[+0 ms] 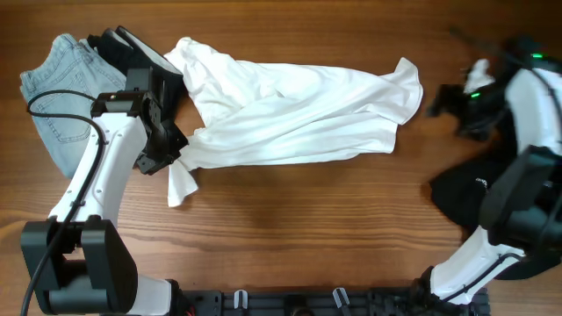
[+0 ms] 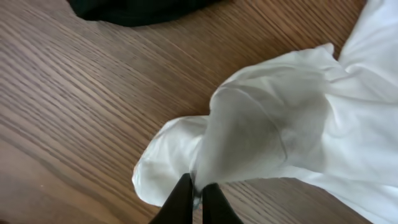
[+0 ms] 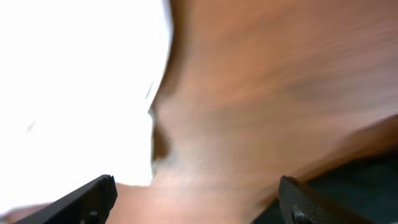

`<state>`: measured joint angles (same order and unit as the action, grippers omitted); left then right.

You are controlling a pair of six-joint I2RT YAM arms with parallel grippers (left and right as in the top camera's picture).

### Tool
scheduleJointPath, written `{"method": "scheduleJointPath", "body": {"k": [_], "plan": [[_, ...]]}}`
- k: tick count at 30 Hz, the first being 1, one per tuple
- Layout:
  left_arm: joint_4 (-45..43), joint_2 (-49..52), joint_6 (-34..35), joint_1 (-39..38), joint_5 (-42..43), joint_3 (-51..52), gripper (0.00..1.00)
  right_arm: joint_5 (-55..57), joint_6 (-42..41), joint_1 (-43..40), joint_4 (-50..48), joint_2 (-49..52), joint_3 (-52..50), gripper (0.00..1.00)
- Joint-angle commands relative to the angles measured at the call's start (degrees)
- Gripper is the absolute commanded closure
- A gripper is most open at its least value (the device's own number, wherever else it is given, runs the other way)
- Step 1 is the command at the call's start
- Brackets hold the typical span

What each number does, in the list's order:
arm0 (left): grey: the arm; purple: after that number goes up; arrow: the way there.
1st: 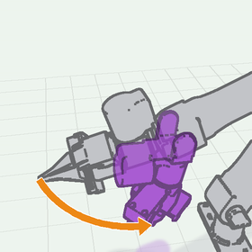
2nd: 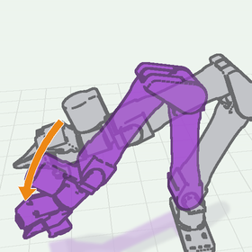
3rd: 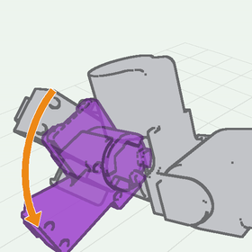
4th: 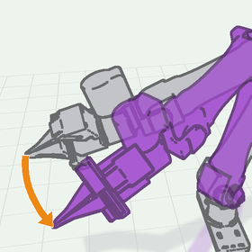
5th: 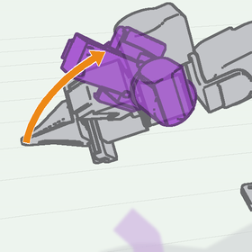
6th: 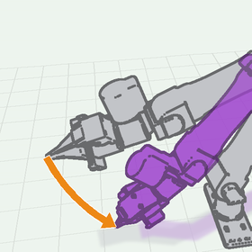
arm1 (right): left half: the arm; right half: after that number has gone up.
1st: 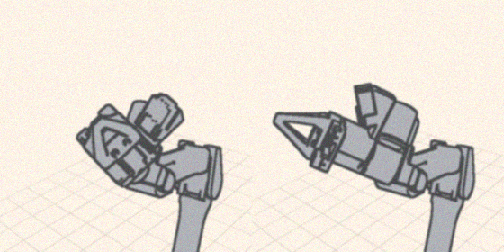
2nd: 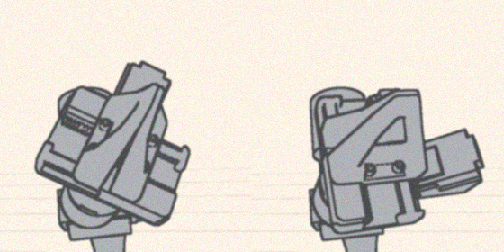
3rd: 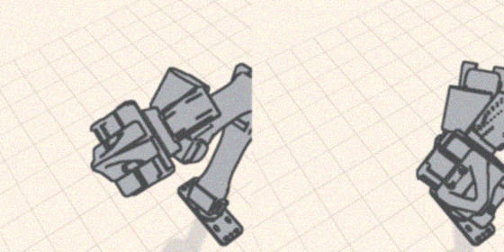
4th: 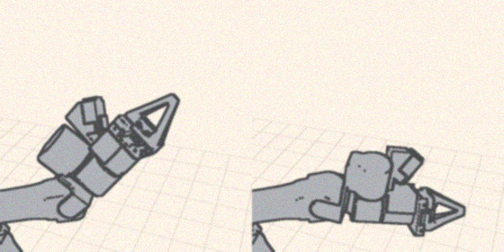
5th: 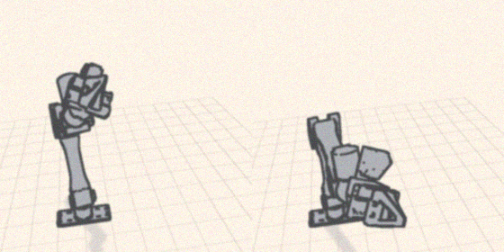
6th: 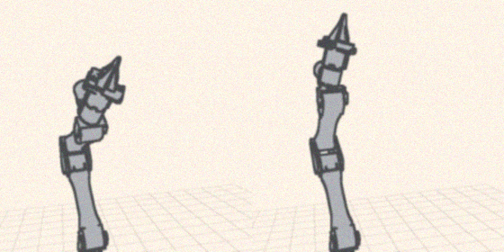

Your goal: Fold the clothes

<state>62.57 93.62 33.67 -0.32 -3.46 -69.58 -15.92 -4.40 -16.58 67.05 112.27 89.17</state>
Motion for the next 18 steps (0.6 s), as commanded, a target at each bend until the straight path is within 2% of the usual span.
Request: {"method": "scheduleJointPath", "body": {"k": [1, 5, 8, 9, 10, 12, 13, 15, 16, 18], "plan": [[0.02, -1.14, -0.46, -0.22, -3.08, 0.24, 0.92, -1.33, 1.18, 5.6, 1.27, -0.17, -4.74, 0.11], [1.79, -1.14, -0.46, -0.22, -3.06, 0.24, 0.95, -2.16, -4.76, 11.72, -8.94, -0.17, -12.9, 0.13], [2.64, -1.14, -0.46, -0.22, -3.02, 0.24, 0.96, -2.14, -8.85, 13.86, -14.82, -0.15, -16.39, 0.27], [3.32, -1.14, -0.44, -0.22, -3.04, 0.24, 0.96, -2.14, -11.08, 13.97, -16.98, -0.15, -17.29, 0.34], [3.74, -1.14, -0.44, -0.22, -3.04, 0.24, 0.96, -2.12, -12.35, 14.01, -17.99, -0.15, -17.75, 0.46], [3.98, -1.14, -0.44, -0.22, -3.02, 0.24, 0.96, -1.18, -12.28, 13.99, -18.34, -0.13, -18.21, 0.87], [4.24, -1.14, -0.44, -0.22, -3.02, 0.24, 0.96, 0.52, -12.17, 13.9, -17.88, -0.15, -18.14, 0.96], [5.57, -1.14, -0.46, -0.22, -3.02, 0.24, 0.96, 4.61, -9.27, 11.85, -9.38, -0.79, -14.43, 0.96], [6.34, -1.14, -0.46, -0.22, -3.04, 0.24, 0.96, 5.79, -5.86, 8.92, 1.11, -1.2, -7.67, 0.96], [6.25, -1.14, -0.44, -0.22, -3.04, 0.24, 0.96, 5.62, -2.51, 5.31, 8.07, -1.29, 1.03, 0.92]]}}
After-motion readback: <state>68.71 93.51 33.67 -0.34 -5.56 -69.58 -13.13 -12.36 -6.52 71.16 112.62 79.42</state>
